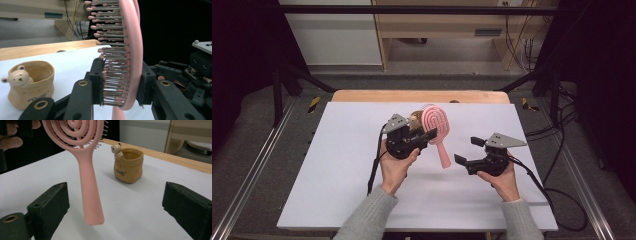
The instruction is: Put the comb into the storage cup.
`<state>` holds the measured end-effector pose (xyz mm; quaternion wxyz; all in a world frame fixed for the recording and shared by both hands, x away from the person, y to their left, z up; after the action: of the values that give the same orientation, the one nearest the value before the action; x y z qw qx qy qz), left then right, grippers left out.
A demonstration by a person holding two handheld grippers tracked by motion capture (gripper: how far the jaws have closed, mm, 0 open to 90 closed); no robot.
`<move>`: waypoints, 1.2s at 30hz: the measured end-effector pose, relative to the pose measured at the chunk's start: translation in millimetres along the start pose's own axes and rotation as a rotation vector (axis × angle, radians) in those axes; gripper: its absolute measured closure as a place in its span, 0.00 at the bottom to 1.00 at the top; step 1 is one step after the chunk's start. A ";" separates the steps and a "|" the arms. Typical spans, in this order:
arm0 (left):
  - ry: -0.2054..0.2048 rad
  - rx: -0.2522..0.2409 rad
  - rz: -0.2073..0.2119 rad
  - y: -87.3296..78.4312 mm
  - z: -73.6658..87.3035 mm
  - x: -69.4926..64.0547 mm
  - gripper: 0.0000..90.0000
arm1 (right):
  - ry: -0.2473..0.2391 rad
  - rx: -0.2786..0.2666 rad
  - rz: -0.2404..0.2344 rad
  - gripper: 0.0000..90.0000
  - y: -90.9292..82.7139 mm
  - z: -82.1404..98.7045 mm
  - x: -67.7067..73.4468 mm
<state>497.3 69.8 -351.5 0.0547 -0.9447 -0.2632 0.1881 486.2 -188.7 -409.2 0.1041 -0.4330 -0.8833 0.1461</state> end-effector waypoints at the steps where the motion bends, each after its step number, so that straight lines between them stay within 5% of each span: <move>1: 0.003 0.000 -0.002 -0.7 -0.6 0.3 0.71 | -0.001 0.006 0.003 0.07 -0.4 0.4 -0.8; 15: 0.036 -0.002 -0.020 -14.3 -14.5 4.3 0.71 | 0.013 0.021 -0.015 0.00 -6.9 8.8 -13.5; 36: 0.076 -0.023 -0.052 -34.9 -42.4 12.4 0.71 | 0.053 0.028 0.018 0.00 -20.6 31.3 -43.3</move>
<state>506.7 105.8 -309.3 0.0584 -0.9446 -0.2874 0.1477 487.4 -240.4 -433.8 0.1322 -0.4432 -0.8742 0.1479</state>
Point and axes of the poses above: each handheld gripper's, and its own axes: y roughly forward along the jaws, z roughly out of its underside, x roughly to its left, the point moved 2 cm from there along y, roughly forward along the jaws, and after that the axes turned 11 degrees about z, right-handed, at the moved point
